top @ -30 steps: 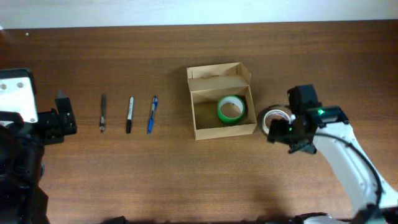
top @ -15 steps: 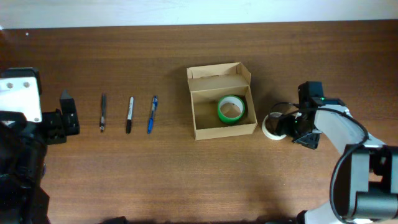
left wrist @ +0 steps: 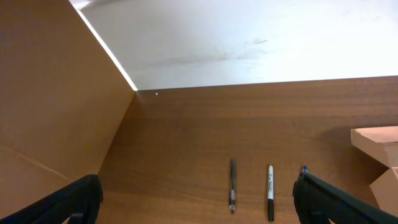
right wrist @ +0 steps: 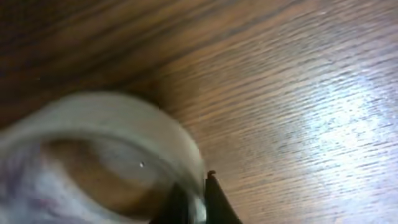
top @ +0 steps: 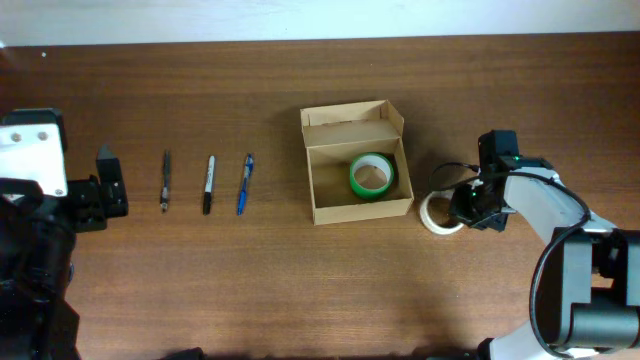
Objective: Pack container
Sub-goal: 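Lower the right gripper onto the white tape roll and grasp it, then carry the white tape roll into the box onto the green tape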
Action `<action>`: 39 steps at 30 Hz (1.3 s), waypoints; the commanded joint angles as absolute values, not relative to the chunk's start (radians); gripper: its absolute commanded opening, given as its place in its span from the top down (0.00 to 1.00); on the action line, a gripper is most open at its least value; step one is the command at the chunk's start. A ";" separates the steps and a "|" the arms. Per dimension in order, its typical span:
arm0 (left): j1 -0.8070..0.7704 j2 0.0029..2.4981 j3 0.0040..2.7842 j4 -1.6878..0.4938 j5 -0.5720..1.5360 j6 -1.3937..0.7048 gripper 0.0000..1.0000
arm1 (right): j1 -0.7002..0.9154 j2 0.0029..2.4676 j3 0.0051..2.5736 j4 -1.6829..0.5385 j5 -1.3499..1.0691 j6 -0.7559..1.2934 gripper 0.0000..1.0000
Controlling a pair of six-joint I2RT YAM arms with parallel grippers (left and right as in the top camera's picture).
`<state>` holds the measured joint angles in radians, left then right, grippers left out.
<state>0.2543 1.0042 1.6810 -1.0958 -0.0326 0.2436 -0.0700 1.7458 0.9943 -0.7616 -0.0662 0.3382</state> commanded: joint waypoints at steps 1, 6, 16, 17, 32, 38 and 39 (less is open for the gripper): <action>0.249 1.005 1.682 -1.093 -0.021 0.257 0.01 | -0.073 1.754 0.989 -0.762 -0.072 0.349 0.96; 0.249 1.005 1.682 -1.092 -0.021 0.257 0.01 | -0.072 1.754 0.989 -0.766 -0.072 0.349 0.96; 0.249 1.005 1.682 -1.086 -0.021 0.257 0.01 | -0.072 1.677 1.314 -1.031 0.077 0.298 0.96; 0.249 1.005 1.682 -1.086 -0.022 0.257 0.01 | -0.072 1.671 1.386 -1.076 0.082 0.286 0.96; 0.249 1.007 1.682 -1.085 -0.013 0.256 0.01 | 0.132 1.745 1.876 -1.440 -0.122 -0.016 0.96; 0.249 1.007 1.682 -1.086 -0.009 0.256 0.01 | 0.307 1.851 1.876 -1.402 -0.112 -0.019 0.96; 0.249 1.007 1.682 -1.087 -0.007 0.256 0.01 | 0.326 1.867 1.876 -1.394 -0.112 -0.019 0.96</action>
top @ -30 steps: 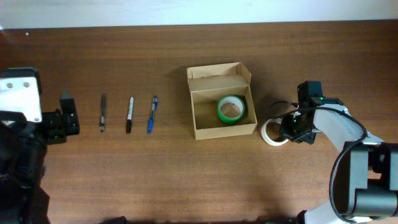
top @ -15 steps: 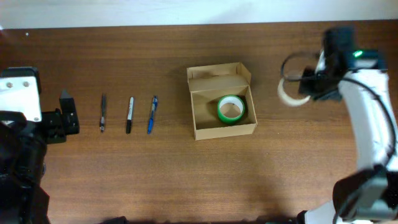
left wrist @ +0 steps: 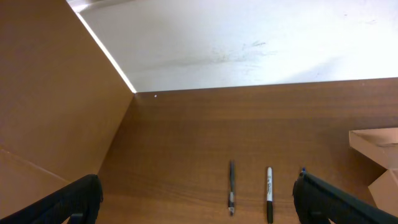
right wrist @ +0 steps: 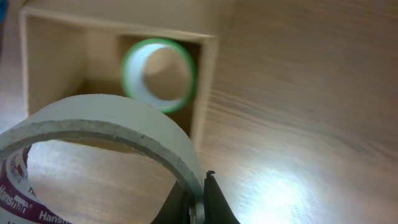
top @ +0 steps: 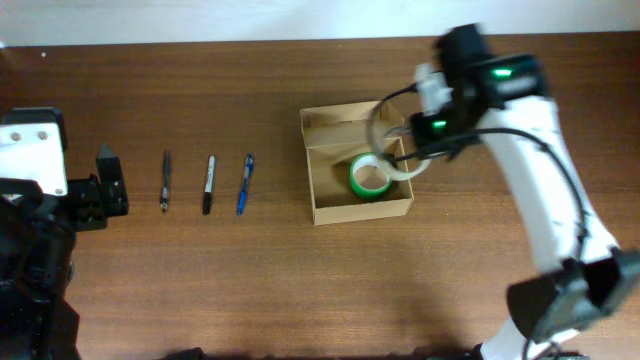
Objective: Pack container
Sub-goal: 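Carry the white tape roll into the box onto the green tape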
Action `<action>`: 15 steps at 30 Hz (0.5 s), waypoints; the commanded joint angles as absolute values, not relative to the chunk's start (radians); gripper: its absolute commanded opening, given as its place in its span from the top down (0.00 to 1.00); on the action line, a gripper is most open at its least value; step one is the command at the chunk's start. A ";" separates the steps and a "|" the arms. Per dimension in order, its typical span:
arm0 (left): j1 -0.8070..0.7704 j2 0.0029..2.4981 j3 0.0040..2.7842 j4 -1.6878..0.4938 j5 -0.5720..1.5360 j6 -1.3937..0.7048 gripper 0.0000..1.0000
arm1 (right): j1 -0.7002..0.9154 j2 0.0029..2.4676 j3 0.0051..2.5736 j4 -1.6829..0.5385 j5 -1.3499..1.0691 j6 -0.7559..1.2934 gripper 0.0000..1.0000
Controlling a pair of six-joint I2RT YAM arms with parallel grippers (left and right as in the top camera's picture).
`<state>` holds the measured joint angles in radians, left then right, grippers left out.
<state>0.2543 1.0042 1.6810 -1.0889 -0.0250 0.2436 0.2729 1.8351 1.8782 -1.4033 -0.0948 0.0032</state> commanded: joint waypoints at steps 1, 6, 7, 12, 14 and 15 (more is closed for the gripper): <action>0.249 1.007 1.682 -1.089 -0.002 0.256 0.01 | 0.342 1.883 1.876 -1.388 -0.112 -0.019 0.96; 0.249 1.007 1.682 -1.093 -0.002 0.256 0.01 | 0.386 1.986 1.875 -1.383 -0.112 -0.019 0.96; 0.249 1.007 1.682 -1.093 -0.002 0.256 0.01 | 0.387 2.009 1.875 -1.380 -0.113 -0.019 0.96; 0.249 1.007 1.682 -1.093 0.009 0.256 0.01 | 0.385 2.084 1.875 -1.336 -0.112 -0.019 0.96; 0.249 1.007 1.682 -1.093 0.009 0.257 0.01 | 0.382 2.097 1.875 -1.312 -0.099 -0.023 0.96; 0.249 1.007 1.682 -1.093 0.009 0.257 0.01 | 0.380 2.099 1.875 -1.304 -0.094 -0.023 0.96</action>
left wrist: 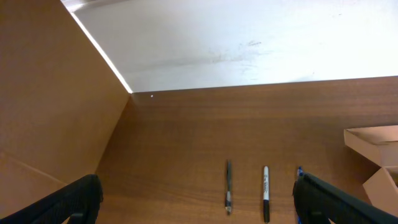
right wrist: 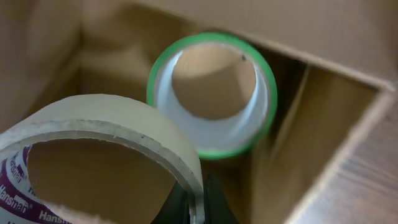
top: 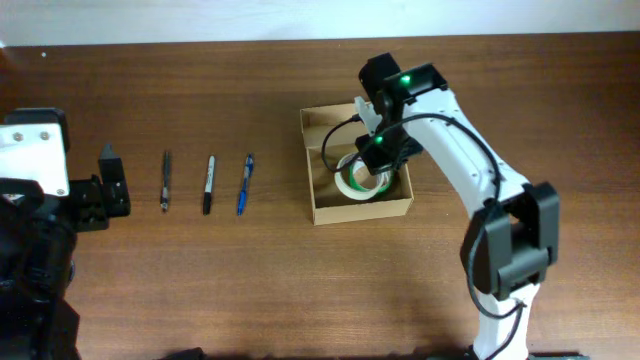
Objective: Pack container
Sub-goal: 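Carry the white tape roll into the box onto the green tape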
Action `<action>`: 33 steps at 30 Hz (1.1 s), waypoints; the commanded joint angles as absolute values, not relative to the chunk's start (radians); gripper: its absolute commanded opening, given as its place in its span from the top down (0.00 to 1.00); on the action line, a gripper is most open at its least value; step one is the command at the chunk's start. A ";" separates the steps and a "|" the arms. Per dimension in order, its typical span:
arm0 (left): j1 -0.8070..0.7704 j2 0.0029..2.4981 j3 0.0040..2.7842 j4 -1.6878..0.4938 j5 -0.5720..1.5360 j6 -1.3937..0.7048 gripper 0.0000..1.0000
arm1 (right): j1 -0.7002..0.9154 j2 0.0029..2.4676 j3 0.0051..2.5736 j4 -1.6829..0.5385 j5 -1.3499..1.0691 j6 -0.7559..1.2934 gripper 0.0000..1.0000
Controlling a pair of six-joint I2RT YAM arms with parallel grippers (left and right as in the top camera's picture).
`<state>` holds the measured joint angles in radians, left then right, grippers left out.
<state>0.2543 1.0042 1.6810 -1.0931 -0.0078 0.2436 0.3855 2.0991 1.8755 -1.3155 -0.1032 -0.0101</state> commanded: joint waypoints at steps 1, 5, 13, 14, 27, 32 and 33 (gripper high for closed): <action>0.249 1.007 1.682 -1.093 0.009 0.257 0.01 | 0.379 2.101 1.875 -1.296 -0.094 -0.023 0.96; 0.249 1.007 1.682 -1.093 0.009 0.257 0.01 | 0.377 2.109 1.875 -1.266 -0.084 -0.021 0.96; 0.249 1.007 1.682 -1.094 0.009 0.257 0.01 | 0.353 2.120 1.875 -1.267 0.038 0.020 0.96; 0.249 1.007 1.682 -1.094 0.009 0.257 0.01 | 0.344 2.120 1.875 -1.269 0.038 0.027 0.96; 0.249 1.007 1.682 -1.093 0.009 0.257 0.01 | 0.282 2.120 1.858 -1.301 0.019 0.029 0.83; 0.249 1.007 1.682 -1.093 0.009 0.257 0.01 | 0.282 2.120 1.857 -1.301 0.003 0.022 0.60; 0.249 1.007 1.682 -1.093 0.009 0.257 0.01 | 0.282 2.120 1.857 -1.302 0.002 0.022 0.59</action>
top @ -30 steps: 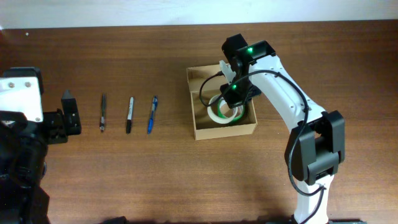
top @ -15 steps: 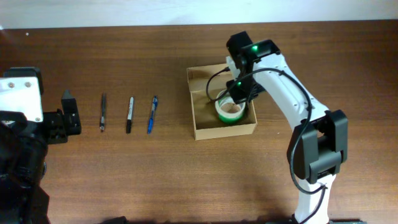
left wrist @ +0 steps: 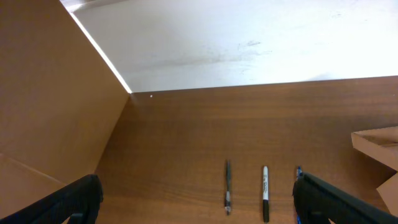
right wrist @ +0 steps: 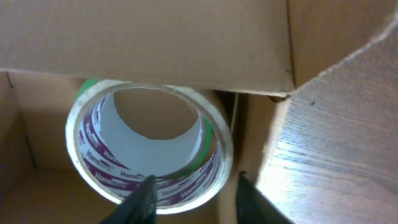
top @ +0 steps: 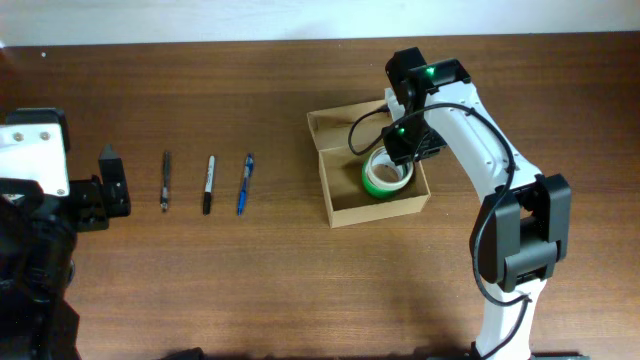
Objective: Pack container
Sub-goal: 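Carry the white tape roll into the box onto the green tape, then open the right gripper and withdraw it from the box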
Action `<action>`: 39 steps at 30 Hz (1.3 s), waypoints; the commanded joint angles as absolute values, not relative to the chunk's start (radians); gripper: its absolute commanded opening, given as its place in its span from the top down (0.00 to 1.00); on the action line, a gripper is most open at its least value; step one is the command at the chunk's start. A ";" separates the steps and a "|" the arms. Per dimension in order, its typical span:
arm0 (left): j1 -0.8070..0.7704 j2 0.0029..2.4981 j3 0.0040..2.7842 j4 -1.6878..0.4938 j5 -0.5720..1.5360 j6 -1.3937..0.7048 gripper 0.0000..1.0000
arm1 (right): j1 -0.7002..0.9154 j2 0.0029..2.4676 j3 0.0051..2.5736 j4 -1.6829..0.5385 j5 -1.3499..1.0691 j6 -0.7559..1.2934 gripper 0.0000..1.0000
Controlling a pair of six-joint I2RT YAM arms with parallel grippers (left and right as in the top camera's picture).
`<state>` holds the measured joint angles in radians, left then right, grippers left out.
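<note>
The open cardboard box (top: 345, 190) sits mid-table, slightly skewed. Inside it a white tape roll (right wrist: 149, 146) with purple print lies on top of a green tape roll (right wrist: 90, 84), of which only slivers show. My right gripper (right wrist: 193, 199) hangs open over the box's right side, one finger over the white roll's wall and the other by the box wall (right wrist: 252, 143), holding nothing. A black pen (top: 165, 180), a black marker (top: 209, 184) and a blue pen (top: 244, 183) lie in a row left of the box. My left gripper (left wrist: 199, 199) stays open at the far left.
The box's rear flap (right wrist: 155, 37) stands up just behind the tape rolls. Bare wooden table (top: 300, 290) surrounds the box. A pale wall (left wrist: 249, 37) borders the table's far edge.
My right gripper has opened and let go of the white tape roll, which now lies on the green roll. The box has shifted a little to the right and turned slightly.
My right gripper first was shut on the white roll on the table right of the box. It then held the roll above the box, then low inside over the green roll. Now the roll rests there, released. The left arm stayed still.
</note>
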<state>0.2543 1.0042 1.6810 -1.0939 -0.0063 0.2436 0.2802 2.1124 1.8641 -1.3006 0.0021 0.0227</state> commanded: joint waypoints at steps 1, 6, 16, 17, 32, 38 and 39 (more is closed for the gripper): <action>0.249 1.007 1.682 -1.093 0.009 0.257 0.01 | 0.282 2.120 1.857 -1.303 -0.001 0.022 0.57; 0.249 1.007 1.682 -1.093 0.016 0.256 0.01 | 0.294 2.115 1.868 -1.314 -0.027 0.029 0.42; 0.249 1.143 1.682 -1.093 0.027 0.248 0.01 | 0.369 2.021 2.397 -1.570 0.121 0.054 0.09; 0.249 1.160 1.682 -1.093 0.034 0.248 0.01 | 0.369 2.020 2.473 -1.620 0.156 0.061 0.05; 0.250 1.460 1.682 -1.084 0.031 0.249 0.01 | 0.008 1.789 2.671 -1.699 0.255 0.151 0.01; 0.249 1.595 1.682 -1.123 0.070 0.248 0.01 | -0.179 1.765 2.603 -1.699 0.256 0.218 0.01; 0.249 1.610 1.682 -1.131 0.080 0.249 0.01 | -0.210 1.762 2.567 -1.699 0.256 0.228 0.01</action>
